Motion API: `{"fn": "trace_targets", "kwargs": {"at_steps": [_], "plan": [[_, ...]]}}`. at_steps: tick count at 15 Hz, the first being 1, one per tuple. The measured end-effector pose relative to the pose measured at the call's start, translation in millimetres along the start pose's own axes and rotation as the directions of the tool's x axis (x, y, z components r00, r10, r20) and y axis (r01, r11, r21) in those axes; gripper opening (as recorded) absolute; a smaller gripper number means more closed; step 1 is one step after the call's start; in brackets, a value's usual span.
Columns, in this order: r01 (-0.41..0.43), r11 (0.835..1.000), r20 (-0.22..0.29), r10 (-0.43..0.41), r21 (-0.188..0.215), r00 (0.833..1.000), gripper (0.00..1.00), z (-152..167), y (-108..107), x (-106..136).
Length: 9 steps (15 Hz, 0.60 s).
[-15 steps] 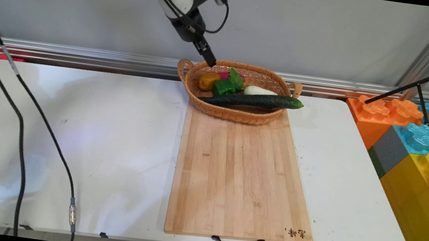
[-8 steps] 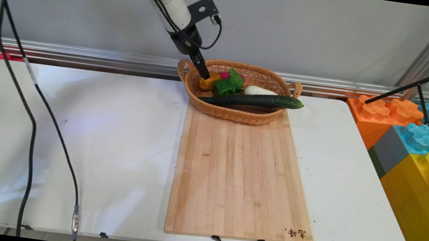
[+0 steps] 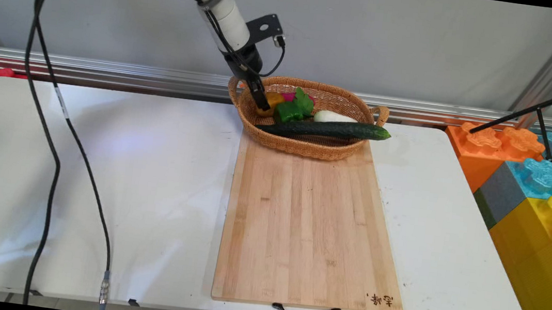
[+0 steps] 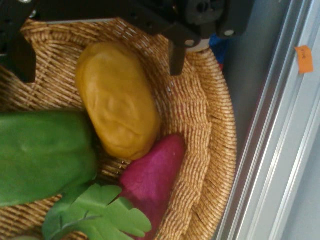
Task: Pick up the potato from the vegetable basket
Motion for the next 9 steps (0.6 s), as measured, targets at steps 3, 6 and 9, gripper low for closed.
{"fn": "trace_targets", "kwargs": {"at_steps": [3, 6, 9], "plan": [[-0.031, 1.000, 0.007, 0.031, -0.005, 1.000, 1.00, 10.4, -3.6, -0.5], [-0.058, 0.998, 0.010, 0.058, -0.008, 0.998, 1.00, 18.5, -5.8, -0.7], [-0.080, 0.997, 0.005, 0.080, -0.011, 0.997, 1.00, 24.5, -6.6, 0.6]]}}
